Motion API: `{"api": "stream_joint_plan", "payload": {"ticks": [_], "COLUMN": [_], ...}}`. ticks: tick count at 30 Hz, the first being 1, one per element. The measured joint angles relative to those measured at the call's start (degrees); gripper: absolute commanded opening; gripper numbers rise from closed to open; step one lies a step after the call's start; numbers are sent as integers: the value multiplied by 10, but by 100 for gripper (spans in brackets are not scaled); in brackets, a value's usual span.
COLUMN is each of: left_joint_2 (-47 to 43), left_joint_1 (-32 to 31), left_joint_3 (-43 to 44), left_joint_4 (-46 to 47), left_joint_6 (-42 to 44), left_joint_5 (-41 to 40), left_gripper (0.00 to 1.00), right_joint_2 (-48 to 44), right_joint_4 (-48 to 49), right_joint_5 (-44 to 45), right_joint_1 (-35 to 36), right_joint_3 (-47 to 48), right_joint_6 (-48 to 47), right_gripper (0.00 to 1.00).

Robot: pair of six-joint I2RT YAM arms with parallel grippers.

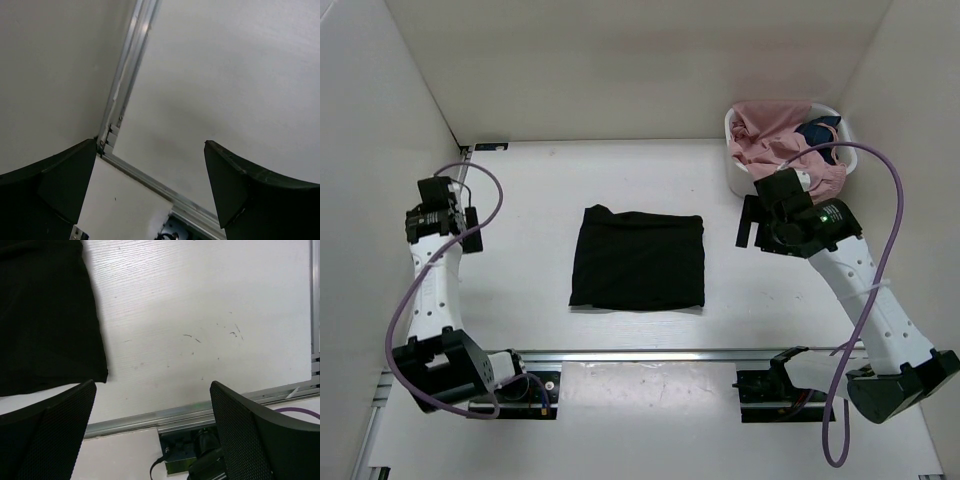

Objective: Fold and stack the trousers
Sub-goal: Fold the trousers

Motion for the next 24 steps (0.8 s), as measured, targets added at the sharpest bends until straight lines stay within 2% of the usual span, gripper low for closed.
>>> {"api": "stream_joint_plan", "payload": {"ticks": [3, 10, 24], "left_joint_2": [-32, -56, -53], "left_joint_1": [12, 55, 56], "left_joint_3": [-38, -43, -43], "left_joint_4": [-24, -34, -41], "left_joint_6": [-12, -28, -35], "left_joint_5": [19, 70, 104], "left_gripper": [100, 100, 100], "right_joint_2": [-2, -34, -77], "right_joint_4": [-1, 2, 3], "right_joint_5": [11, 19, 29], "right_joint_1": [0, 0, 0], "right_joint_3": [-1, -37, -53], "right_joint_6": [-5, -6, 9], "right_gripper": [99, 99, 99]}}
